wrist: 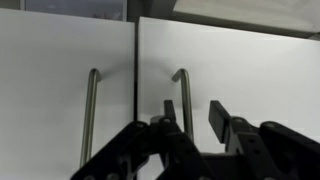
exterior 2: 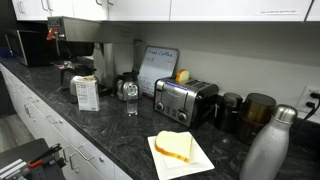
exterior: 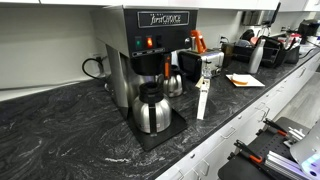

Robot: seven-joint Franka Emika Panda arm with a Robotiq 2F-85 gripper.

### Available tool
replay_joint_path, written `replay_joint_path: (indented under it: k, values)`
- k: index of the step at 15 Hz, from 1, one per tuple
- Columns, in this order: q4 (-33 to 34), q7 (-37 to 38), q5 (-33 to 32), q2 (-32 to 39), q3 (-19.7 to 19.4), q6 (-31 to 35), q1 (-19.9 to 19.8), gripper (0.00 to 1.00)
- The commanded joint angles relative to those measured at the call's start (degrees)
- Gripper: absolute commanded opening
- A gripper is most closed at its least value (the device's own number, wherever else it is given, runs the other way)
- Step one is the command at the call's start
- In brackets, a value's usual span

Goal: Open the top cabinet

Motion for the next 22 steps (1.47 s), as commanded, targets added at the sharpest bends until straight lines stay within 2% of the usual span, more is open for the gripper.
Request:
replay_joint_path:
  k: [1,2,4,6,22]
  values:
    - [-0.10,-1.10,-0.31,0.80,-0.84,1.81,0.47,0.10]
    - [0.00,-1.30,-0.33,0.99,-0.91,1.96,0.51,0.02]
    - [0.14,-1.56,-0.49,1.14,-0.87,1.98,0.54,0.00]
    - [0.12,-1.91,-0.29,0.80,-0.85,1.74,0.75,0.02]
    - [2.15,-4.20,3.12,0.66,-0.03,-0.88,5.14,0.02]
